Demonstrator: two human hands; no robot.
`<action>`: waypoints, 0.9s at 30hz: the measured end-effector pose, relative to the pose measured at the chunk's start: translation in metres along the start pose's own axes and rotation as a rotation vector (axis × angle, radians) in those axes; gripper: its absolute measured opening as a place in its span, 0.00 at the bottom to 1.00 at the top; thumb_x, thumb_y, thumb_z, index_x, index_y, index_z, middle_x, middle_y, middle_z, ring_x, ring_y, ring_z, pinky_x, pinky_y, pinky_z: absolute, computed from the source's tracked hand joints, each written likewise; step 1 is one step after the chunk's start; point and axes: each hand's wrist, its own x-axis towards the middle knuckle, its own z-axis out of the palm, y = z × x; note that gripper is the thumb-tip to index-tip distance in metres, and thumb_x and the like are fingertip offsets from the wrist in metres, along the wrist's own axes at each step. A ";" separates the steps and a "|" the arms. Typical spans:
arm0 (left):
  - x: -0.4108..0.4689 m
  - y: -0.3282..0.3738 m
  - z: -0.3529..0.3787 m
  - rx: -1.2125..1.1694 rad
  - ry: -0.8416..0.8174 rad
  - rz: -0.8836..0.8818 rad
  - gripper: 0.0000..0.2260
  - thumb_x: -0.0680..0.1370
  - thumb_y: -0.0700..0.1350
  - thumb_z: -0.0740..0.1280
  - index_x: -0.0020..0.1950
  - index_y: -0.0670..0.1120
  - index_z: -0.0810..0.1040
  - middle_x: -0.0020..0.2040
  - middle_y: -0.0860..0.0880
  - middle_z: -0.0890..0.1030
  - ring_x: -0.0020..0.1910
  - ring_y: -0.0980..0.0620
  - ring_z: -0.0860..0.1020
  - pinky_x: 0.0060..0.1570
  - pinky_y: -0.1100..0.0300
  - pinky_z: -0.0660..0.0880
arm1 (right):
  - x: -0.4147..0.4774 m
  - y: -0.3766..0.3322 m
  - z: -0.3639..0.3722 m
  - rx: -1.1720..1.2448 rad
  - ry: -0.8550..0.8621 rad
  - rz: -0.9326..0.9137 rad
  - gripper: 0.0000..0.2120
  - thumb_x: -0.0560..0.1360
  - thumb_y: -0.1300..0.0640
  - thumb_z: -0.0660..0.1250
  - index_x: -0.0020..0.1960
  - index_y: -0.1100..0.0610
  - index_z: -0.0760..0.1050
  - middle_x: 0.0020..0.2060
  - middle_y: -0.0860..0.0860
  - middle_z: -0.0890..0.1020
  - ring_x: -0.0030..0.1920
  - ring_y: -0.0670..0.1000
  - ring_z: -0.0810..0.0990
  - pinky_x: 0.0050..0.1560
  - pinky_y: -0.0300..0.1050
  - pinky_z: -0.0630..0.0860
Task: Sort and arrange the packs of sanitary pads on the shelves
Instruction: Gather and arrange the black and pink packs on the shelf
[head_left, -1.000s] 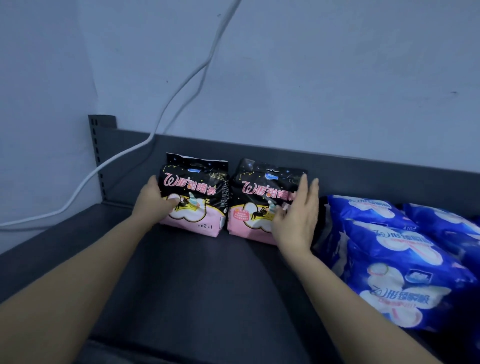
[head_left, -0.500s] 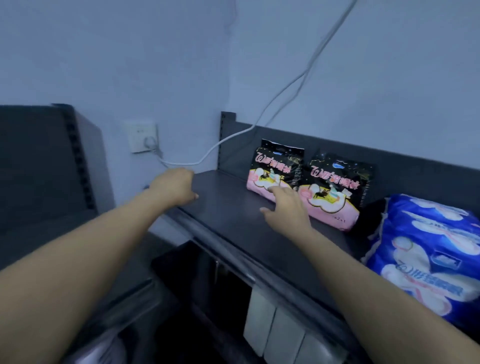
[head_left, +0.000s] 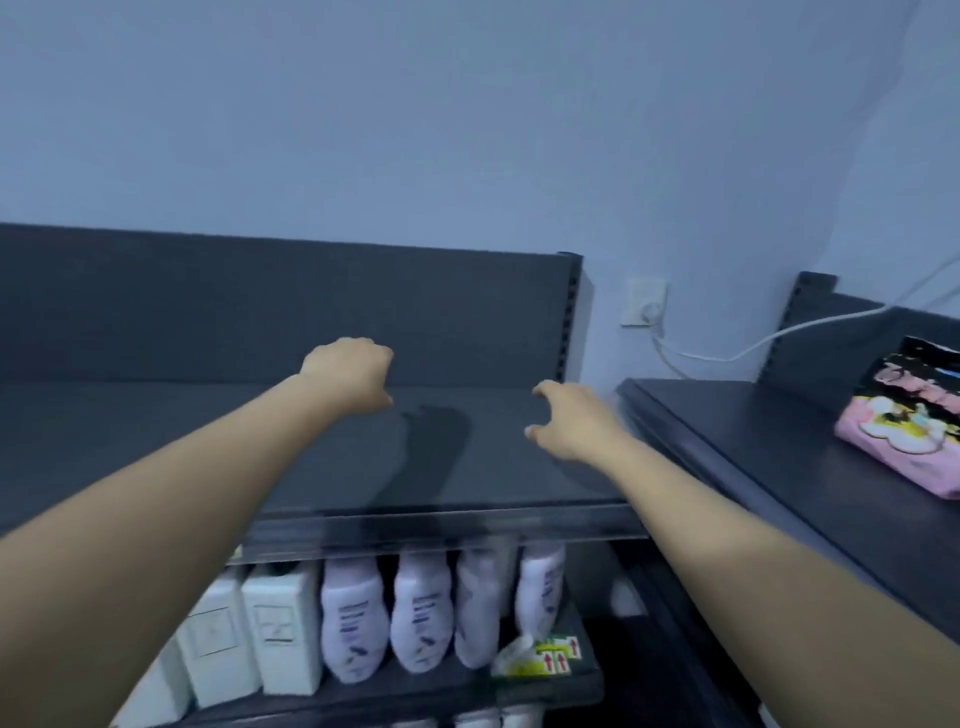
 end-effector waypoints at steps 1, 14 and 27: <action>-0.012 -0.025 0.001 0.010 -0.010 -0.045 0.17 0.77 0.52 0.66 0.63 0.46 0.72 0.59 0.47 0.75 0.58 0.45 0.74 0.48 0.52 0.75 | 0.003 -0.024 0.005 -0.003 -0.015 -0.044 0.28 0.78 0.48 0.65 0.74 0.53 0.62 0.67 0.54 0.71 0.68 0.56 0.67 0.62 0.53 0.72; -0.171 -0.317 0.019 0.142 -0.116 -0.437 0.17 0.76 0.50 0.67 0.63 0.47 0.73 0.60 0.47 0.75 0.60 0.45 0.74 0.48 0.52 0.74 | 0.003 -0.331 0.075 -0.001 -0.114 -0.442 0.26 0.78 0.49 0.64 0.74 0.54 0.63 0.69 0.54 0.70 0.70 0.56 0.65 0.63 0.52 0.69; -0.275 -0.506 0.036 0.153 -0.114 -0.662 0.20 0.74 0.50 0.67 0.64 0.46 0.73 0.62 0.45 0.76 0.63 0.43 0.74 0.59 0.46 0.74 | -0.010 -0.562 0.129 0.100 -0.177 -0.681 0.26 0.78 0.49 0.64 0.74 0.52 0.63 0.70 0.51 0.69 0.71 0.54 0.63 0.65 0.51 0.69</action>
